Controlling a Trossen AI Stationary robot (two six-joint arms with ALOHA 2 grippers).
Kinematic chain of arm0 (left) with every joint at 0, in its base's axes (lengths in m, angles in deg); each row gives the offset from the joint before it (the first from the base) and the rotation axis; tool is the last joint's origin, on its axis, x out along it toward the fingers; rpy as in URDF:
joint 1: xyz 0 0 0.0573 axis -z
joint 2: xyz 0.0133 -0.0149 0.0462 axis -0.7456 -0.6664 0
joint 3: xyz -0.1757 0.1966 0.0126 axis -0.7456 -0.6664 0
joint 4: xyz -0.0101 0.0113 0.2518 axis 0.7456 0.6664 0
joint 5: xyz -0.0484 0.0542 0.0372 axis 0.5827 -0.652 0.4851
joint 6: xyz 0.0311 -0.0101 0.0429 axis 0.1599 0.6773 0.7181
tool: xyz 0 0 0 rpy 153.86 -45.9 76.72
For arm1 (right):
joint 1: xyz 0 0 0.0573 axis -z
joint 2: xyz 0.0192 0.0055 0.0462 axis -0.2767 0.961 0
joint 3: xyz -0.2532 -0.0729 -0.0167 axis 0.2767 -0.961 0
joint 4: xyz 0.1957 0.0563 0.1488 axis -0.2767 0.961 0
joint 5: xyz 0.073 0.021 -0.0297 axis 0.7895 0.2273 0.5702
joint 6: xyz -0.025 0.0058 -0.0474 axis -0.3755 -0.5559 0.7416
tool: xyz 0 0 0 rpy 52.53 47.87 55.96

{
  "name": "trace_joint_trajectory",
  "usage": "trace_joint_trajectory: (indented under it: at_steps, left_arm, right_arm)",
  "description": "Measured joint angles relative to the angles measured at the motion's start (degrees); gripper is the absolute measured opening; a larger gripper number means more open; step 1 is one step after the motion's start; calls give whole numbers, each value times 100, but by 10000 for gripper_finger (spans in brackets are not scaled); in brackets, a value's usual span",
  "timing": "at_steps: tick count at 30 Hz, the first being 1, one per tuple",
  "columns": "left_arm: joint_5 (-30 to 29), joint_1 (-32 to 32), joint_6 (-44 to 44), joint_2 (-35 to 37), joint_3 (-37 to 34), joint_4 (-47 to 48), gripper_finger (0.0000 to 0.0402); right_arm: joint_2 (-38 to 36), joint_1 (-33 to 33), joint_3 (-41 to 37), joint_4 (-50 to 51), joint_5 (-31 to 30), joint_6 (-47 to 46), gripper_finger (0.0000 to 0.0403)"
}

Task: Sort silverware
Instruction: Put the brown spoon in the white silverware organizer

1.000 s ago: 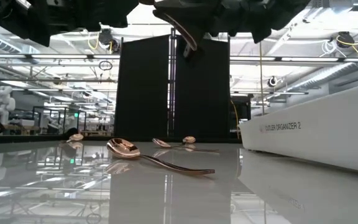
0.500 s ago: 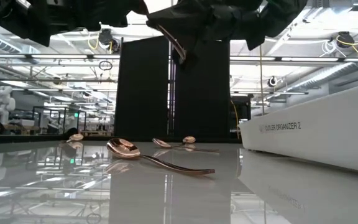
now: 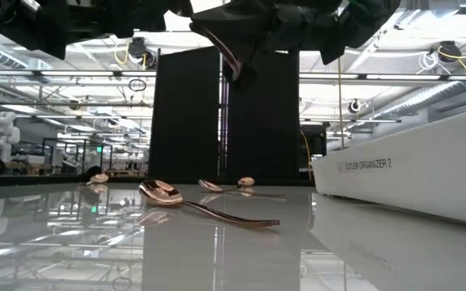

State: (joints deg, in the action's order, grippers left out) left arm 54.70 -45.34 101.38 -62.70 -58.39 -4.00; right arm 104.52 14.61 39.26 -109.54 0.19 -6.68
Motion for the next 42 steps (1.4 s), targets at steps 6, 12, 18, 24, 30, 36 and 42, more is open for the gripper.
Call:
trace_joint_trajectory:
  at_steps: [6,12,18,24,30,36,42]
  left_arm:
    - [-92,-4,-164,-2,4,35,5]
    - [-383,-2,-216,4,7,189,2]
    - [-954,0,-373,-1,7,458,1]
    - [-1728,0,-784,111,289,1505,1]
    - [-2232,-11,-1417,291,649,2547,0]
    - [-2732,-13,-1800,297,715,2703,0]
    - [-3038,-33,-2026,297,721,2668,0]
  right_arm:
    - [0,-2,0,4,-37,-38,4]
    - [0,53,-2,71,-120,-45,19]
    - [-1,150,-2,222,-528,19,62]
    - [-2,230,0,658,-878,286,93]
    - [-7,225,0,910,-1805,766,91]
    - [-17,180,10,1078,-2497,1010,81]
    - [-17,28,9,1203,-3193,1116,72]
